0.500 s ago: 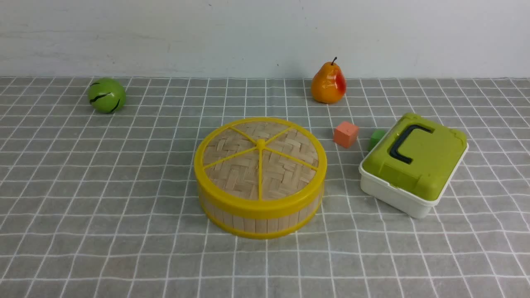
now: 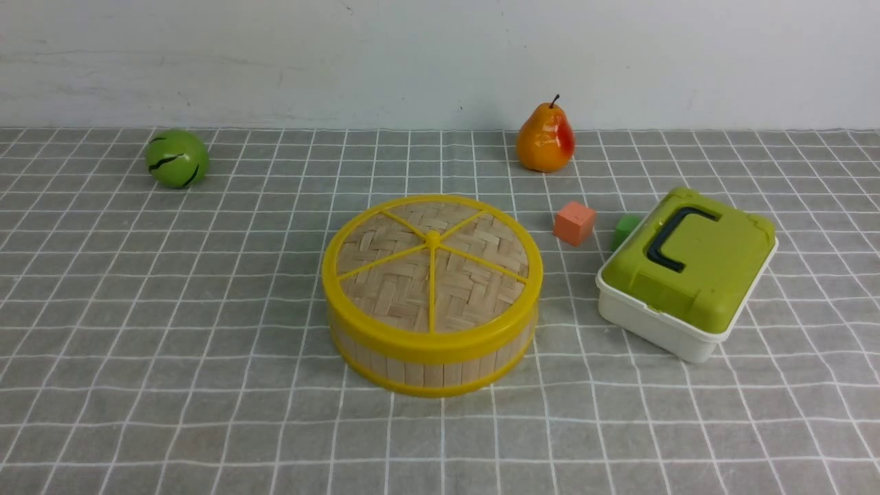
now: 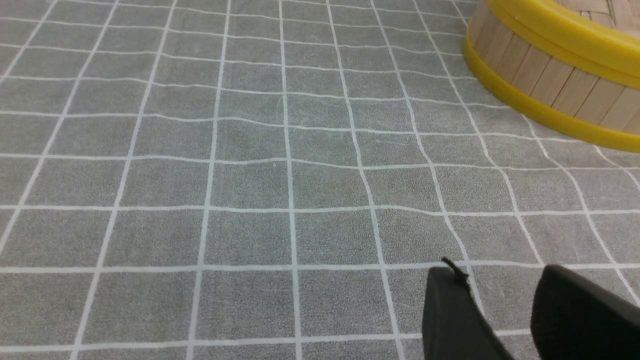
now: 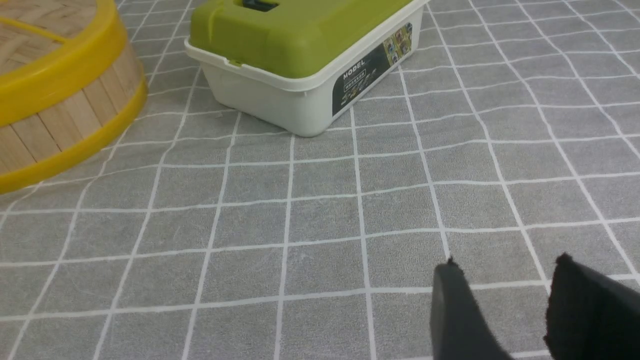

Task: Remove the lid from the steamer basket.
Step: Use the left arm to lift the lid of the steamer

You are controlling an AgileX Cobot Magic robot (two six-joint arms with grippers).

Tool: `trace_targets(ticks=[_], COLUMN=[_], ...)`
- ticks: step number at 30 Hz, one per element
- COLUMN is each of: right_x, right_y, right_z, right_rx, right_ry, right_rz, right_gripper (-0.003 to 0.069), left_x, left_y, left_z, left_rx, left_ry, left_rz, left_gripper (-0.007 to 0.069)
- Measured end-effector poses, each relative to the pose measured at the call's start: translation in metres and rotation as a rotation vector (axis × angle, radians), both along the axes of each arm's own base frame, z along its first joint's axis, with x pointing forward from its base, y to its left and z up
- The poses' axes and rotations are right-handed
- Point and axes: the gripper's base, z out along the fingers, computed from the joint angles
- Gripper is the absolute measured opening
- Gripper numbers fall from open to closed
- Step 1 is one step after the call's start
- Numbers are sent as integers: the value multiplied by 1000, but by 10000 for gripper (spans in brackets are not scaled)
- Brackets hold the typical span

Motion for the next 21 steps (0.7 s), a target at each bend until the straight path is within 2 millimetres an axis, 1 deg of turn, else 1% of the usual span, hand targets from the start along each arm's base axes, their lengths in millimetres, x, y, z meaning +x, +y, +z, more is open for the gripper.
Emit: trace_targets(ticks=[21], right_x=[0], right_y=[0], right_z=[0], right_rx=[0], right_ry=[0], right_rz=[0], right_gripper=[241], left_x=[0], left_y=[1], left_z=[0], left_rx=[28], left_ry=[-7], left_rz=[0], left_gripper=[239])
